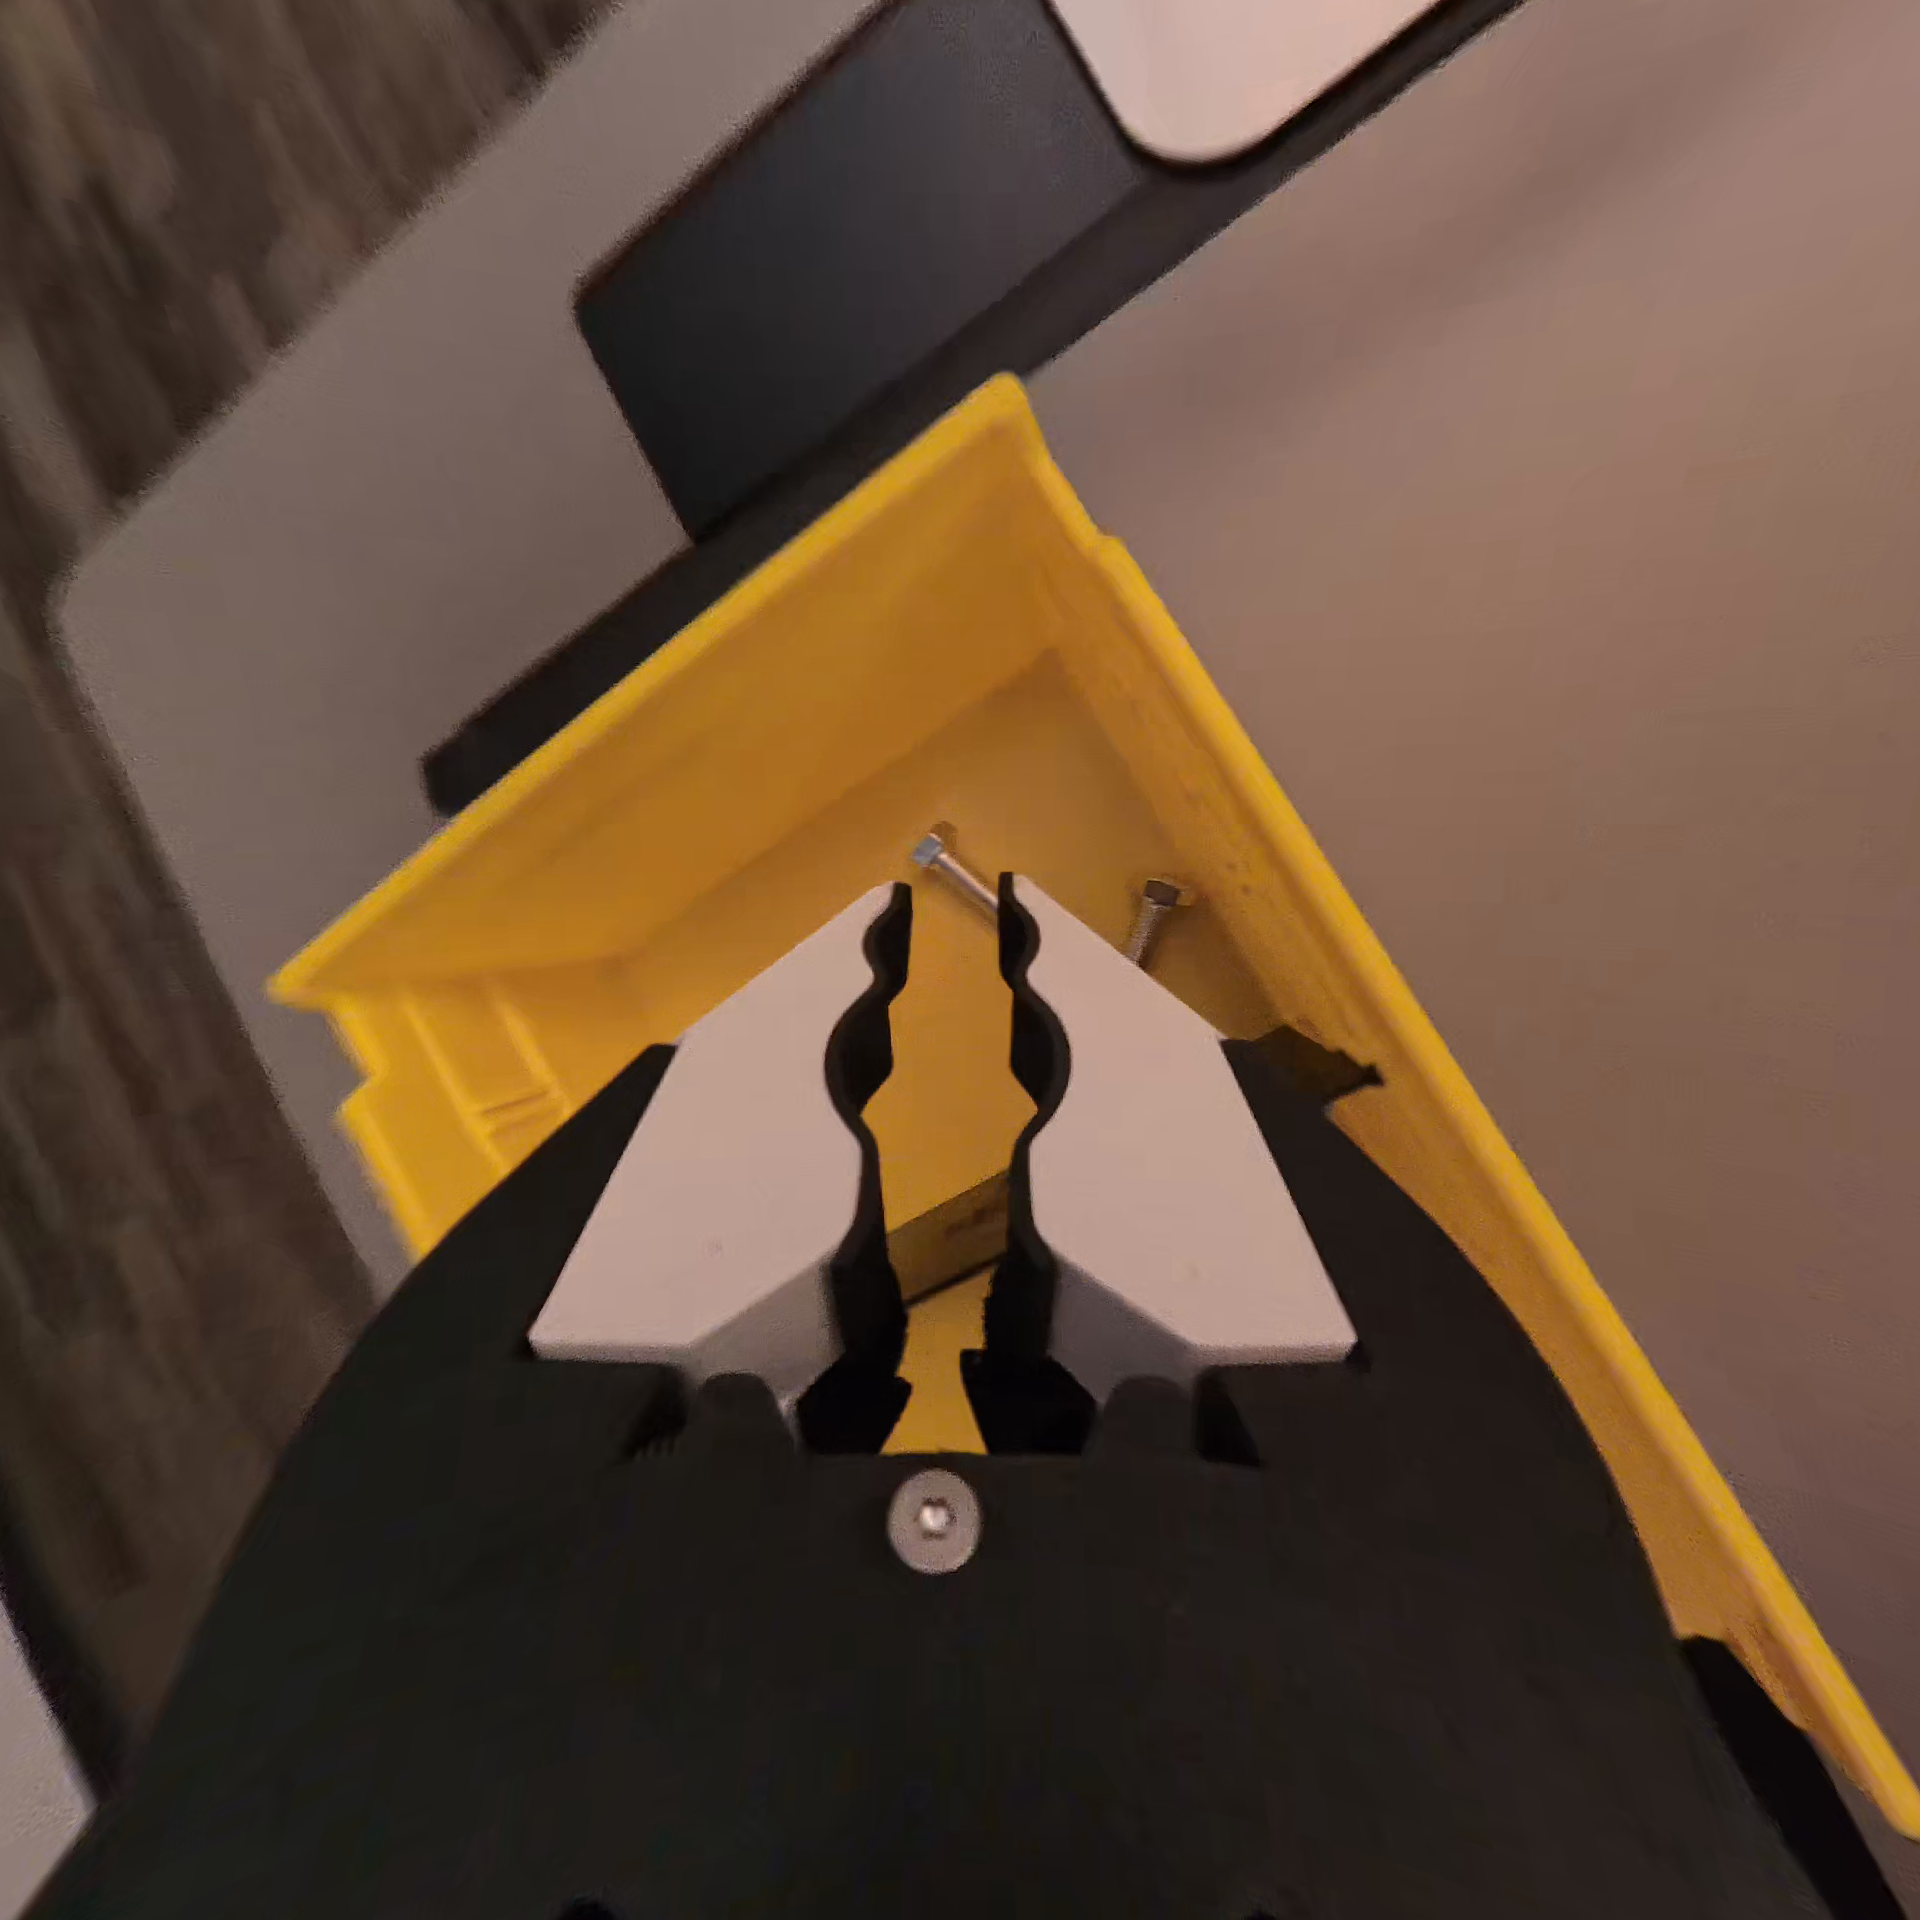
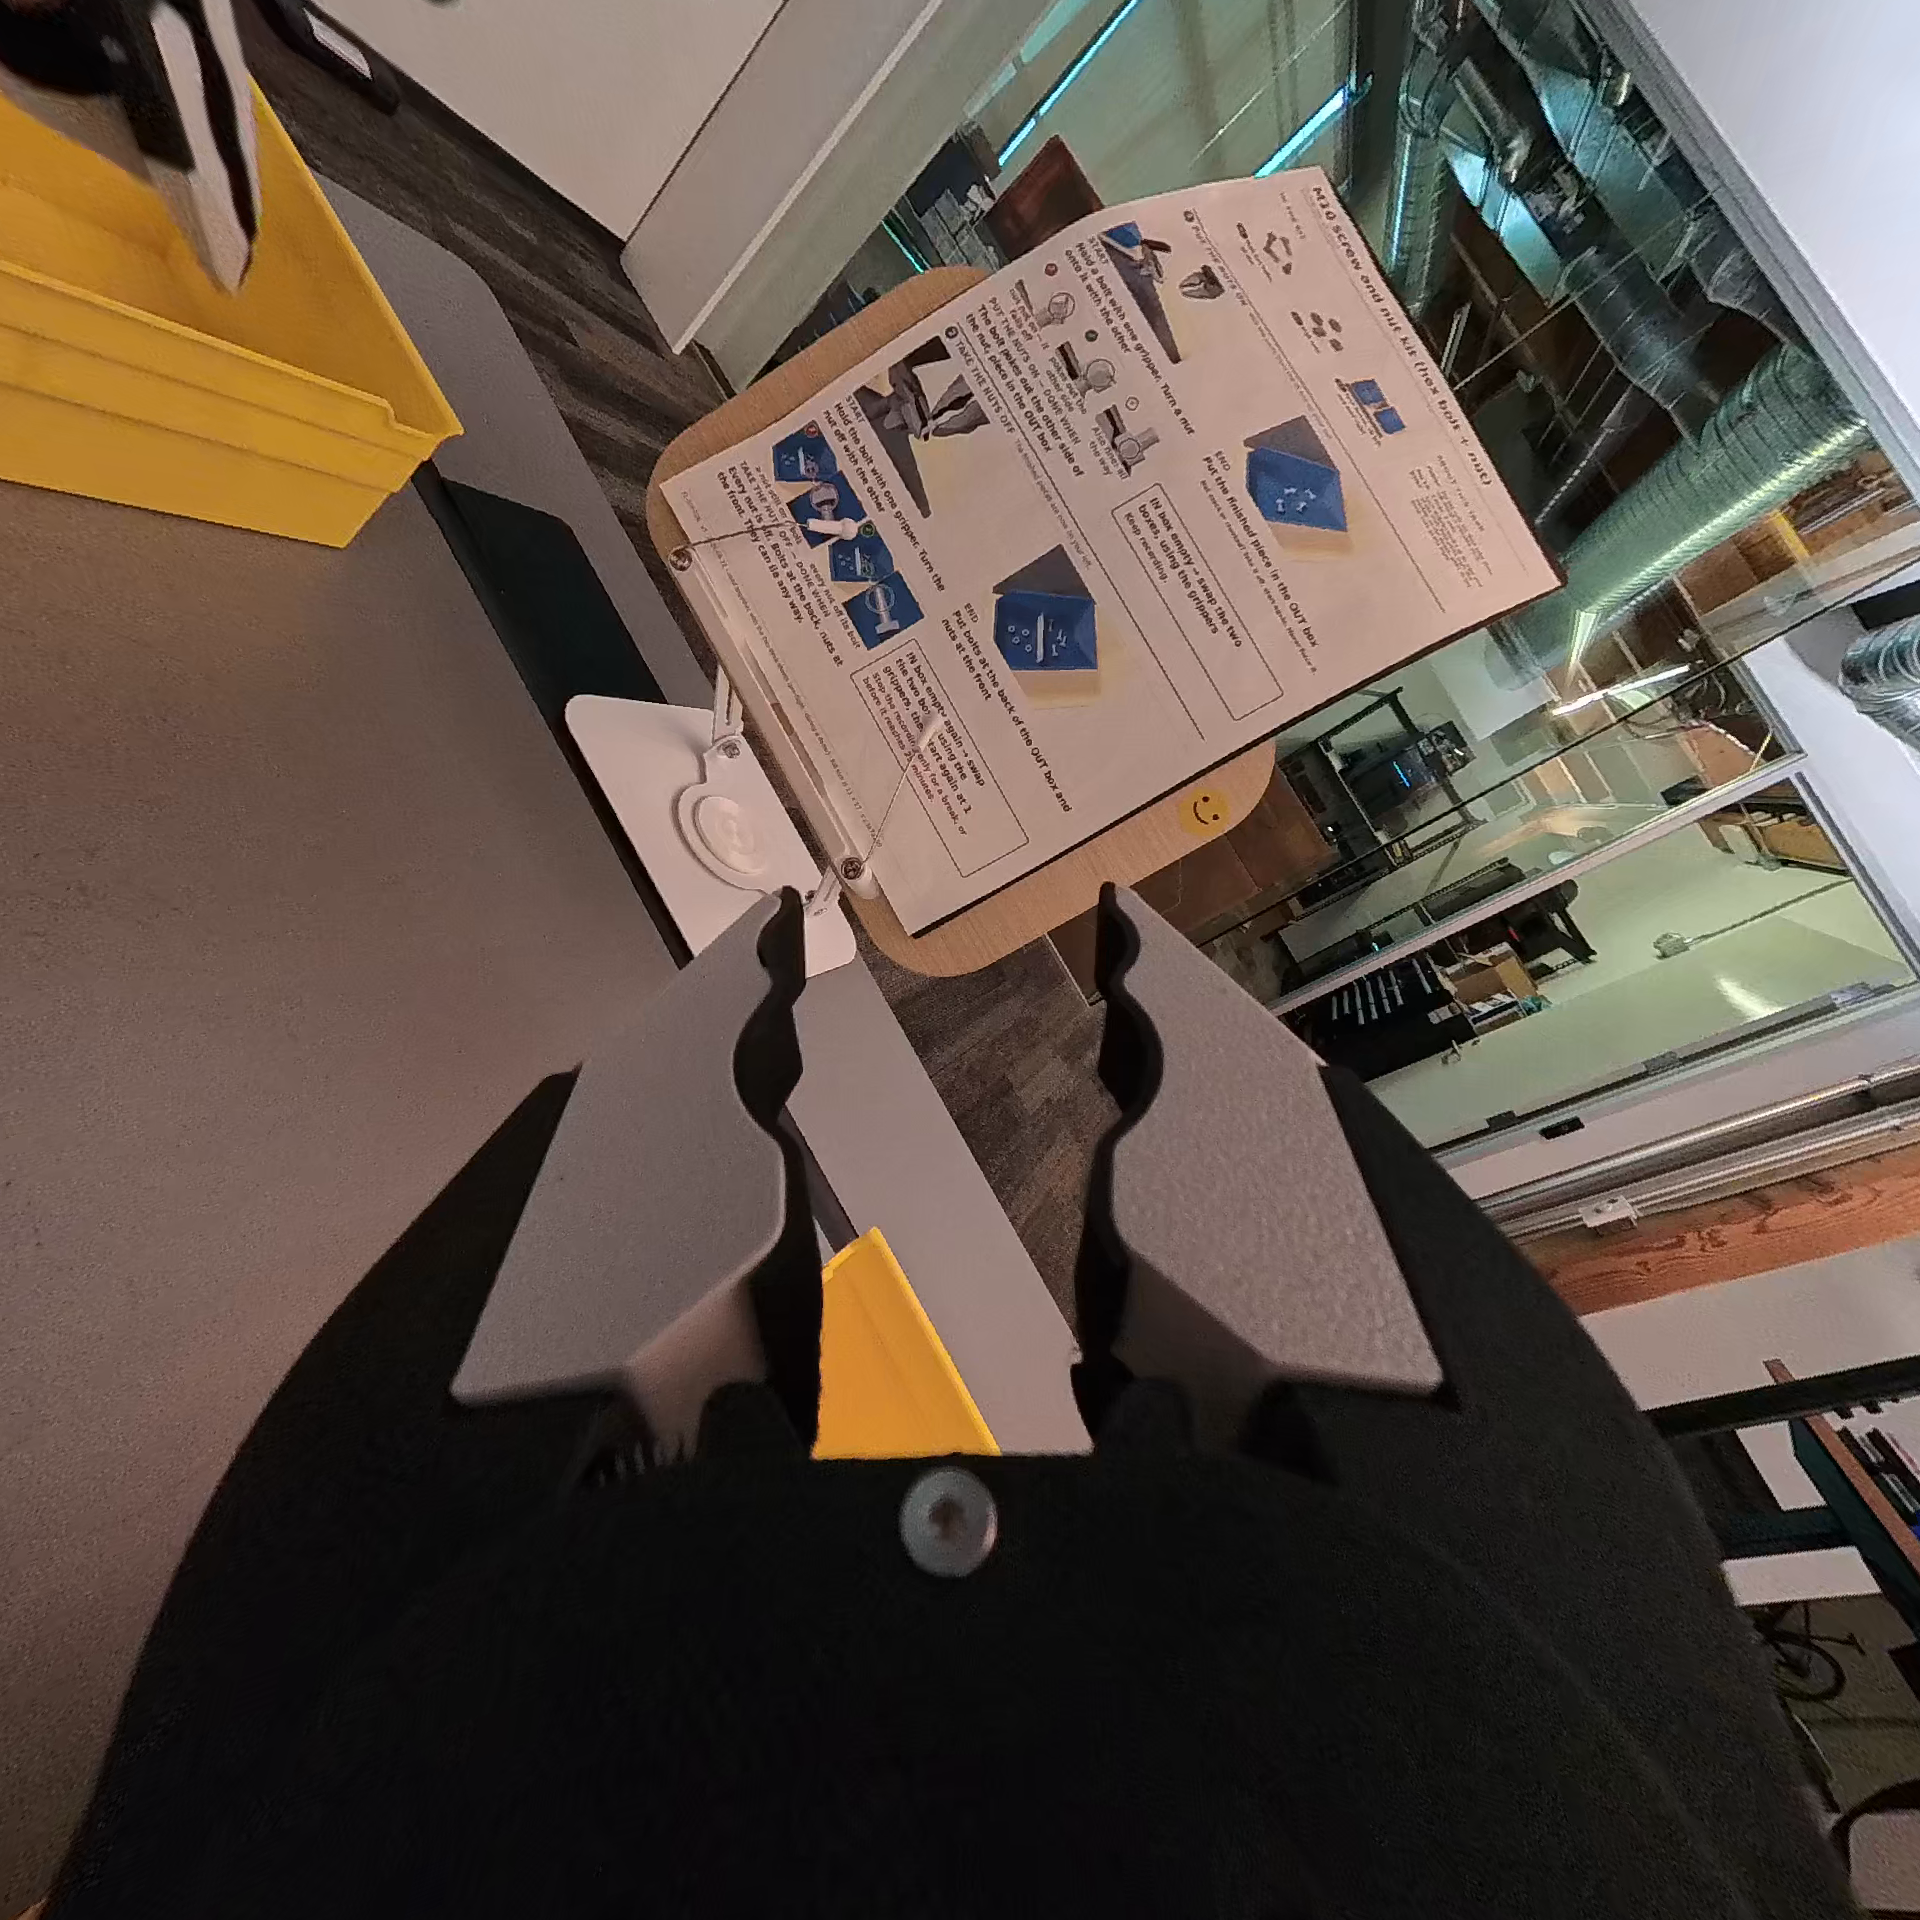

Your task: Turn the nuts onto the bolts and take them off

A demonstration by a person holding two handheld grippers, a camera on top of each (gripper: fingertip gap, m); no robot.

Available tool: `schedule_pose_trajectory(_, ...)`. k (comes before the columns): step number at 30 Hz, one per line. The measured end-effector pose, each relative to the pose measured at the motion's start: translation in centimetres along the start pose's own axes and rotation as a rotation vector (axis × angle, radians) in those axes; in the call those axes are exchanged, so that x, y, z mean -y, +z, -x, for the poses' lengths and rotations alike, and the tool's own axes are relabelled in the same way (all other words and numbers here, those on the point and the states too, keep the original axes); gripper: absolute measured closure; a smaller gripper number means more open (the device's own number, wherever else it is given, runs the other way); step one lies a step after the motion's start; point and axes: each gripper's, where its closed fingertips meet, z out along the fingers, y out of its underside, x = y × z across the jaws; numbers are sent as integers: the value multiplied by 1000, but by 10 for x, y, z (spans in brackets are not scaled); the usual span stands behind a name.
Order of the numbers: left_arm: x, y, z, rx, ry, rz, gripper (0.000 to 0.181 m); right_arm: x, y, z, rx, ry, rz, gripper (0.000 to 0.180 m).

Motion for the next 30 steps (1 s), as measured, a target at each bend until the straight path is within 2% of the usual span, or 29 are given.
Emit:
schedule_pose_trajectory(1,-3,11,-4,-57,-11,16,167,0,0,0,1,1,-1,124)
schedule_pose_trajectory(3,-6,29,-8,-137,-33,15,164,0,0,0,3,3,0,124)
schedule_pose_trajectory(8,-29,61,-8,-221,-168,147,137,-1,4,4,15,-8,13,124)
schedule_pose_trajectory(12,-36,75,-14,-285,-297,209,148,-4,7,7,21,-23,32,124)
schedule_pose_trajectory(13,-36,77,-10,-259,-315,205,158,-4,7,7,21,-25,36,124)
schedule_pose_trajectory(19,-50,86,1,-166,-295,266,151,-6,7,6,15,-28,43,124)
schedule_pose_trajectory(21,-51,86,2,-150,-288,271,156,-5,6,5,13,-27,41,124)
schedule_pose_trajectory(22,-53,86,2,-146,-272,280,172,-5,5,4,12,-26,39,124)
schedule_pose_trajectory(23,-53,85,2,-146,-254,278,173,-5,5,4,12,-26,38,124)
schedule_pose_trajectory(27,-57,78,8,-127,-207,280,173,-5,5,4,10,-28,39,124)
schedule_pose_trajectory(30,-42,51,16,-118,-233,185,172,-4,4,3,8,-29,37,124)
